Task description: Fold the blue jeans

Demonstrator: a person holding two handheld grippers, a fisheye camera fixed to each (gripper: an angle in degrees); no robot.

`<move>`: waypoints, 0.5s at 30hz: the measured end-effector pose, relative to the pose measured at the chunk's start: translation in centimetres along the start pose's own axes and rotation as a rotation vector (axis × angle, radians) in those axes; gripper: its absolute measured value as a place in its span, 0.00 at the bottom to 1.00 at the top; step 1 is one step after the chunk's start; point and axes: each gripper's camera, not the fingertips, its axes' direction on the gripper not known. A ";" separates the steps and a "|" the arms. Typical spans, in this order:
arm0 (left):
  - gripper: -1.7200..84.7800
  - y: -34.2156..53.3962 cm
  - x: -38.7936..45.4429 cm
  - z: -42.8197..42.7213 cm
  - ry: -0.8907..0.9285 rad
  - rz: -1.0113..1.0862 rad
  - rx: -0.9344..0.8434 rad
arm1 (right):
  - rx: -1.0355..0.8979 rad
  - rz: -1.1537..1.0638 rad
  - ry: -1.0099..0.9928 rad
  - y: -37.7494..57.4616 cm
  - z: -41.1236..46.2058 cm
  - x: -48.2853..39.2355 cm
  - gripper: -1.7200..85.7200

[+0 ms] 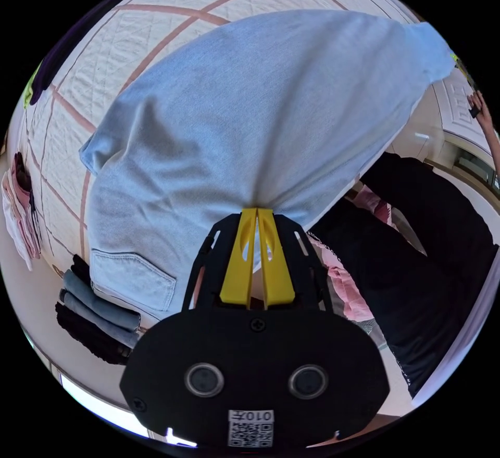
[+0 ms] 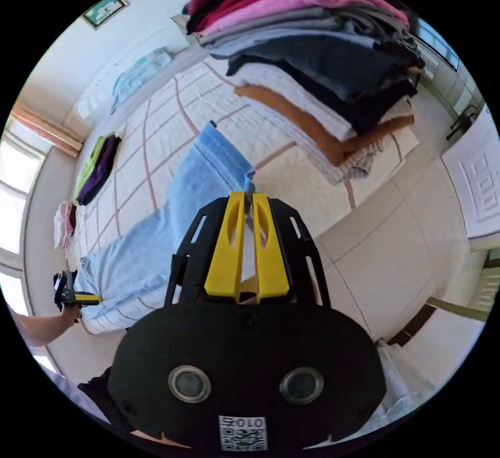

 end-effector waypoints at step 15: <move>0.02 8.3 -0.1 -15.1 -0.006 -0.076 0.114 | 0.269 -0.252 0.049 -2.2 -0.3 -9.7 0.05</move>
